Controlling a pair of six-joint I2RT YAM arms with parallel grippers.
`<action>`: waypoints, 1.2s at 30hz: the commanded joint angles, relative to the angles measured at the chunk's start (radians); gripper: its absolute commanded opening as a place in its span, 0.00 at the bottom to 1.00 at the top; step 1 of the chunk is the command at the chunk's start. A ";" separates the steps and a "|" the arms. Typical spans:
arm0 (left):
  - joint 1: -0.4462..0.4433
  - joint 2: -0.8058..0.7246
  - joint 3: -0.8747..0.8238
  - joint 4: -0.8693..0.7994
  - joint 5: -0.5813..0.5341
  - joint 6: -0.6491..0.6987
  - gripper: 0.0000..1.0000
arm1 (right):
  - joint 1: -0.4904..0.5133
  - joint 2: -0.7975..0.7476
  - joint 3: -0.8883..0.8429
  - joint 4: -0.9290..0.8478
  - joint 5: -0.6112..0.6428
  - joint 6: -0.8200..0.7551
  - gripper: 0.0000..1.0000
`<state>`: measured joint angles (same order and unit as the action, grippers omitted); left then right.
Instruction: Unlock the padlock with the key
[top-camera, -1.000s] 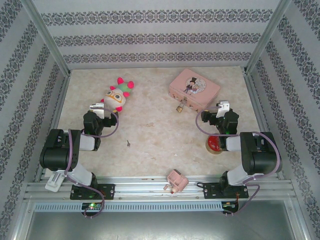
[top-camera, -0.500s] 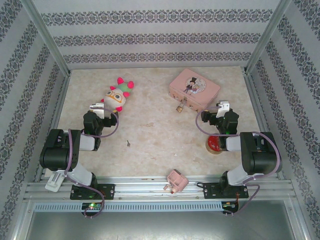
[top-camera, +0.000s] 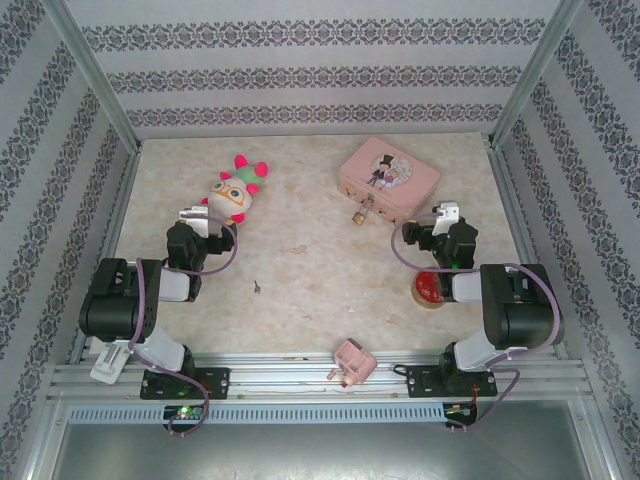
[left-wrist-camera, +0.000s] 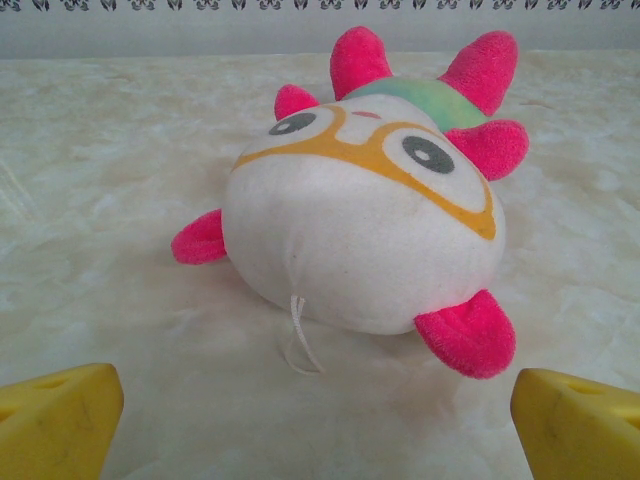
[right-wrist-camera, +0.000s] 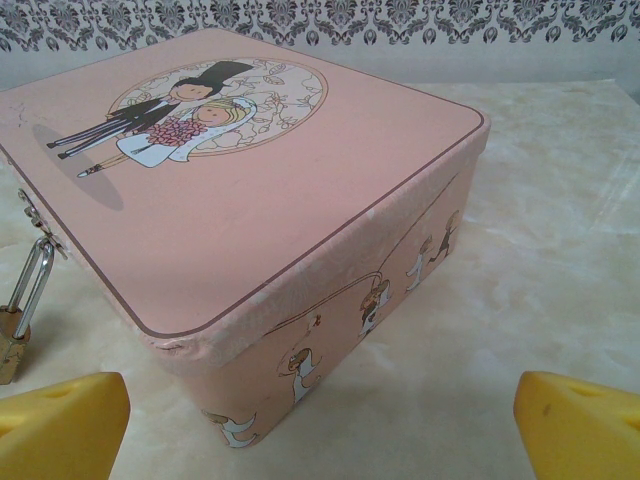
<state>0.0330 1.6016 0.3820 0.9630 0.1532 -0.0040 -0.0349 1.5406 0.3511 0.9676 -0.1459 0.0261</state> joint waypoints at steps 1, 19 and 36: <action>0.010 -0.009 0.001 -0.004 -0.005 -0.002 0.99 | 0.009 -0.006 0.019 0.003 0.011 0.008 0.98; 0.010 -0.310 0.023 -0.265 -0.040 -0.039 0.99 | 0.009 -0.138 -0.041 -0.024 0.128 0.042 0.98; -0.210 -0.146 0.534 -0.635 -0.065 -0.467 0.99 | 0.001 -0.322 0.287 -0.880 0.305 0.410 0.98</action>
<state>-0.1040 1.3666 0.8185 0.4202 0.1001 -0.3893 -0.0349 1.2129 0.5850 0.3119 0.1387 0.3035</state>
